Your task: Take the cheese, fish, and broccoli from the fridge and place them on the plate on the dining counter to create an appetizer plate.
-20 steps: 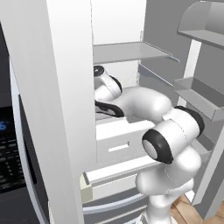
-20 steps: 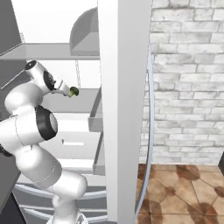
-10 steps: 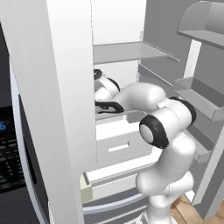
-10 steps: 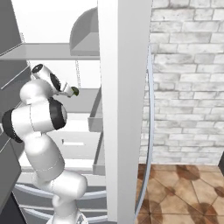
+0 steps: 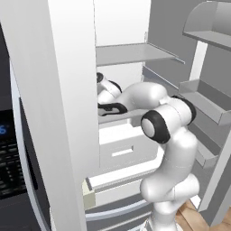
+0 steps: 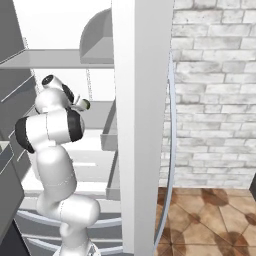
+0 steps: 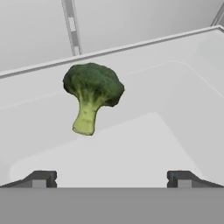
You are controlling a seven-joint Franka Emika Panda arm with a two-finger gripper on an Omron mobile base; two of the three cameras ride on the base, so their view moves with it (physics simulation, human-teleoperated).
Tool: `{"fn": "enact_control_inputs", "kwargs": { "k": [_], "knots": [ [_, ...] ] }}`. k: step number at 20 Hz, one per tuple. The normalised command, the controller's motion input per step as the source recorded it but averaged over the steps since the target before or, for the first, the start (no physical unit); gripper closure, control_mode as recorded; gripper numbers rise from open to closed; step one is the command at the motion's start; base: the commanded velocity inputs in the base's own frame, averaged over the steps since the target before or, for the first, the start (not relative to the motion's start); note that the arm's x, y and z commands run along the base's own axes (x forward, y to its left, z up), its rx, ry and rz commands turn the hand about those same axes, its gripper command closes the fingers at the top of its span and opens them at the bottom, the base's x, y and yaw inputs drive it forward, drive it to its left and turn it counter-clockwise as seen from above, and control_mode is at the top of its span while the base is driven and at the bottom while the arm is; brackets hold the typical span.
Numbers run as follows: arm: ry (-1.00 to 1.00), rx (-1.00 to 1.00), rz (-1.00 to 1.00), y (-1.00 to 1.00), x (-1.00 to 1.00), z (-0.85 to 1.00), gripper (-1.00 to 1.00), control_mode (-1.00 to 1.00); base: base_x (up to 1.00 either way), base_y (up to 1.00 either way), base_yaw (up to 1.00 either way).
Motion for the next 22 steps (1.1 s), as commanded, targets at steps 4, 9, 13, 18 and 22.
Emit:
{"fn": "enact_control_inputs", "kwargs": {
  "k": [4,9,13,18,22],
  "knots": [
    [0.0,0.0,-0.02,0.0,0.3,-0.19,-1.0,-1.0,0.0,0.0,0.0],
    [0.0,-0.01,-0.03,0.0,0.26,-0.18,-1.0,-1.0,0.0,0.0,0.0],
    [0.0,-0.02,-0.03,0.0,0.28,-0.16,-1.0,-1.0,0.0,0.0,0.0],
    [0.0,-0.01,-0.03,0.0,0.35,-0.11,-1.0,-1.0,0.0,0.0,0.0],
    [0.0,0.0,-0.02,0.01,0.41,-0.07,-1.0,-1.0,0.0,0.0,0.0]
  ]
}}
